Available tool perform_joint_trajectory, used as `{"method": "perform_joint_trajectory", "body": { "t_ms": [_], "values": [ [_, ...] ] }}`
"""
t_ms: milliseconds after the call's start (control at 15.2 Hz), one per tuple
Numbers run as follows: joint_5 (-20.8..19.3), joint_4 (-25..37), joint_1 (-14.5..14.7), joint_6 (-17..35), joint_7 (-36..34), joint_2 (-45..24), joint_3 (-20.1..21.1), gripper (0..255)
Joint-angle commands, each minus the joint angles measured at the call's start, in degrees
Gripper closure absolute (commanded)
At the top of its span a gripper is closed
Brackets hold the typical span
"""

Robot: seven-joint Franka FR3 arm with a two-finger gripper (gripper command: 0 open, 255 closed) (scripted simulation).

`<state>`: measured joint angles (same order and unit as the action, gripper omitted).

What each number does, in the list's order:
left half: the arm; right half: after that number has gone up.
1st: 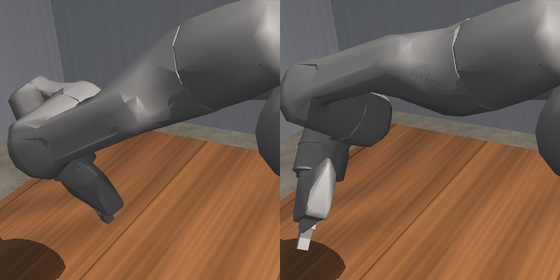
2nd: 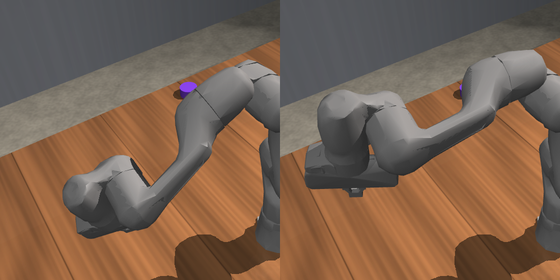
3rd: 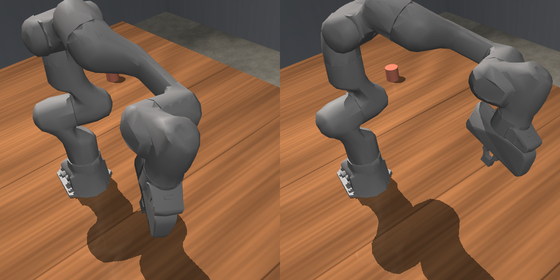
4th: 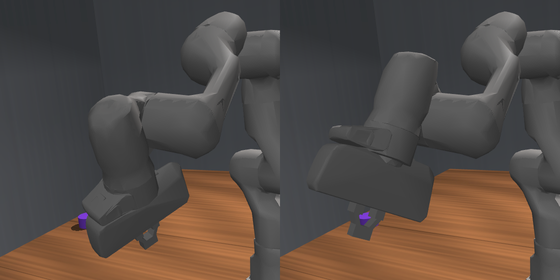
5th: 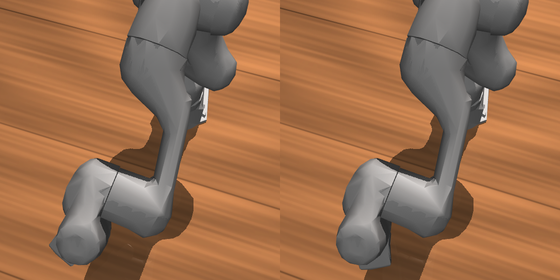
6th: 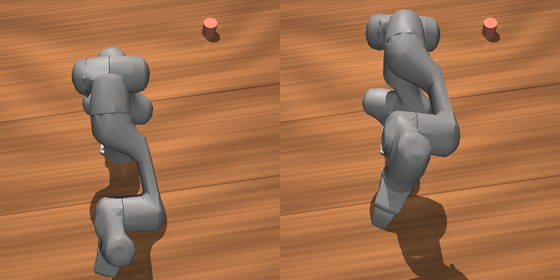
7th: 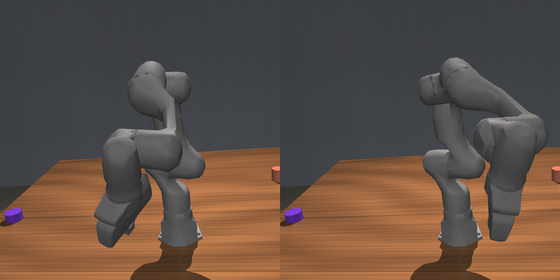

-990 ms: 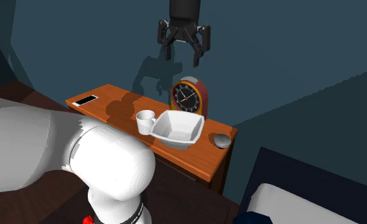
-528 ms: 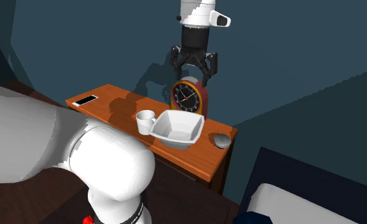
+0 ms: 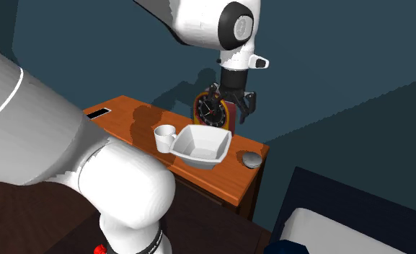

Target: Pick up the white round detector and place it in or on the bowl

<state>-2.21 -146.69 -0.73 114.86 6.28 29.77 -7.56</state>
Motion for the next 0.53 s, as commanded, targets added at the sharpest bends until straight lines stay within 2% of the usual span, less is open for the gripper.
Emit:
{"method": "perform_joint_trajectory", "body": {
  "t_ms": [0,462],
  "values": [
    [-0.24,-0.52,-0.22,4.1,0.44,-3.38,-0.64,0],
    [0.36,0.03,-0.44,18.39,2.23,-18.22,-2.71,0]
  ]
}}
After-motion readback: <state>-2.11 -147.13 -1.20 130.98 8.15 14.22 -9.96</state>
